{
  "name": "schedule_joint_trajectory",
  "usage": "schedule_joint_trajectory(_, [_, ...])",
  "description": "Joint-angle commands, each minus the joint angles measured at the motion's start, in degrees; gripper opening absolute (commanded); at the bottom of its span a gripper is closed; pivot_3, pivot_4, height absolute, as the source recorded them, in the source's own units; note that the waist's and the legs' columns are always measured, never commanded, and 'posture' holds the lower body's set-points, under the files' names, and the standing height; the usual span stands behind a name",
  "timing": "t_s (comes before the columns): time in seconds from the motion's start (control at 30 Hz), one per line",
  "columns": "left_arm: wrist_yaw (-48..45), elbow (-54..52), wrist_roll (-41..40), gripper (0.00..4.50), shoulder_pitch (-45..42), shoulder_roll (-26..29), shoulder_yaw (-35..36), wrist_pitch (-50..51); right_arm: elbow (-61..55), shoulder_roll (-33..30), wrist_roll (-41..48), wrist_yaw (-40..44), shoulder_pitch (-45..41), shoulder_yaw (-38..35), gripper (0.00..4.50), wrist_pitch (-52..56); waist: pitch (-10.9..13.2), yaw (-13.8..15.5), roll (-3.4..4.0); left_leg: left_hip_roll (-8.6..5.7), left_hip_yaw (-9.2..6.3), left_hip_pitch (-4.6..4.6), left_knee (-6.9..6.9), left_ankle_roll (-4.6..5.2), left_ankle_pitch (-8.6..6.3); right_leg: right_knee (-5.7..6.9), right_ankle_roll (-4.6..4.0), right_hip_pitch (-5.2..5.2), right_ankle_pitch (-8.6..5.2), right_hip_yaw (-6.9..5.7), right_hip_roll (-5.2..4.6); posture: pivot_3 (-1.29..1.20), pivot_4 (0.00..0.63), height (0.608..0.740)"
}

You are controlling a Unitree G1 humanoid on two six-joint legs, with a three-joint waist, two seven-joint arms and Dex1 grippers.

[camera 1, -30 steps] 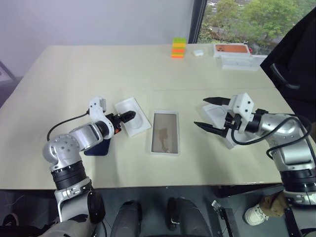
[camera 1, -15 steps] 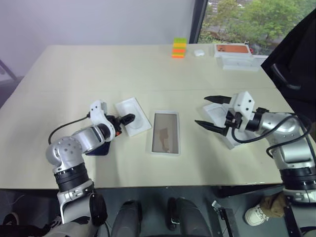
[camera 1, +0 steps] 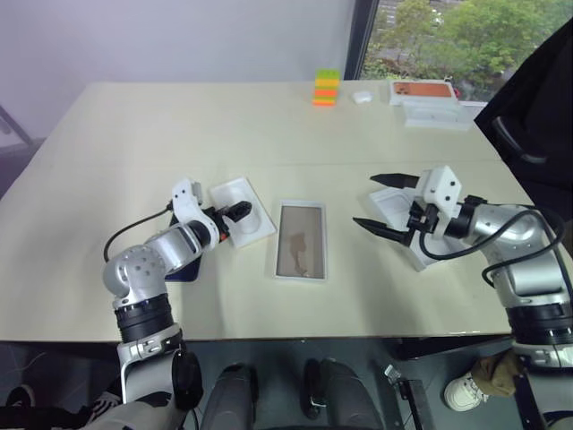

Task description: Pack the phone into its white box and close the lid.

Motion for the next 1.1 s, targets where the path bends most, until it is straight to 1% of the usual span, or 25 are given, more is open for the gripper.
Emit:
schedule_joint_trajectory(0.03, [-0.1,0.8,0.3,3.2,-0.1,0.0,-1.0,0.4,-1.4,0.0,0.2,-0.5,-0.8,-1.2,4.5,-0.6,0.0,0.0,0.0,0.0,-0.01,0.0,0.0,0.0,0.0,0.0,0.0,0.0,0.0,-0.01,0.0,0.0,0.15,0.74])
schedule_joint_trajectory(0.07, [-0.2,0.8,0.2,2.72,-0.1,0.1,-1.0,0.5,-1.5,0.0,0.2,-0.6,-0.8,-1.2,4.5,-0.5,0.0,0.0,0.0,0.0,-0.01,0.0,0.0,0.0,0.0,-0.01,0.0,0.0,0.0,-0.02,0.0,0.0,0.15,0.74])
schedule_joint_trajectory(0.47, [-0.3,1.1,0.1,2.72,0.8,0.0,-1.2,1.1,-3.2,-0.5,0.4,-0.8,-0.6,-1.3,4.5,0.9,0.0,0.0,0.0,0.0,-0.02,0.0,0.0,0.0,0.0,-0.02,0.0,0.01,0.0,-0.04,0.0,0.0,0.15,0.74])
schedule_joint_trajectory(0.53, [-0.6,1.3,0.1,2.14,1.1,0.0,-1.5,1.2,-3.5,-0.5,0.7,-0.9,-0.6,-1.5,4.5,1.3,0.0,0.0,0.0,0.0,-0.03,0.0,0.0,0.0,0.0,-0.02,0.01,0.01,0.0,-0.04,0.0,0.0,0.15,0.74])
schedule_joint_trajectory(0.57, [-0.6,1.3,0.3,1.77,1.3,0.2,-1.8,1.5,-3.6,-0.5,0.7,-0.9,-0.7,-1.5,4.5,1.4,0.0,0.0,0.0,0.0,-0.03,0.0,0.0,0.0,0.0,-0.02,0.01,0.02,0.0,-0.04,0.0,0.0,0.15,0.74])
schedule_joint_trajectory(0.67, [-0.1,1.6,0.9,0.27,1.5,0.2,-1.8,1.6,-3.9,-0.6,0.6,-1.0,-0.8,-1.6,4.5,1.6,0.0,0.0,0.0,0.0,-0.03,-0.01,0.0,0.0,0.0,-0.03,0.01,0.01,0.0,-0.04,-0.01,0.0,0.15,0.74])
schedule_joint_trajectory(0.7, [0.0,2.1,1.4,0.03,1.3,0.3,-1.9,1.3,-4.0,-0.6,0.7,-1.0,-0.8,-1.7,4.5,1.7,0.0,0.0,-0.01,0.0,-0.03,-0.01,0.0,0.0,0.0,-0.03,0.01,0.02,0.0,-0.05,-0.01,0.0,0.15,0.74])
schedule_joint_trajectory(0.8, [0.2,3.2,2.1,0.03,1.1,0.4,-1.6,0.5,-4.5,-0.7,0.7,-1.0,-0.6,-1.7,4.5,2.0,0.0,0.0,-0.01,0.0,-0.04,0.0,0.0,0.0,0.0,-0.04,0.01,0.04,0.0,-0.06,0.0,0.0,0.15,0.74])
schedule_joint_trajectory(1.1, [0.4,2.8,0.6,0.03,1.2,-0.7,0.1,1.3,-4.9,-0.7,0.5,-0.9,-0.7,-1.7,4.5,2.5,0.0,0.0,0.0,0.0,-0.06,0.01,0.0,0.0,0.0,-0.05,0.01,0.05,-0.01,-0.07,0.0,0.0,0.15,0.74])
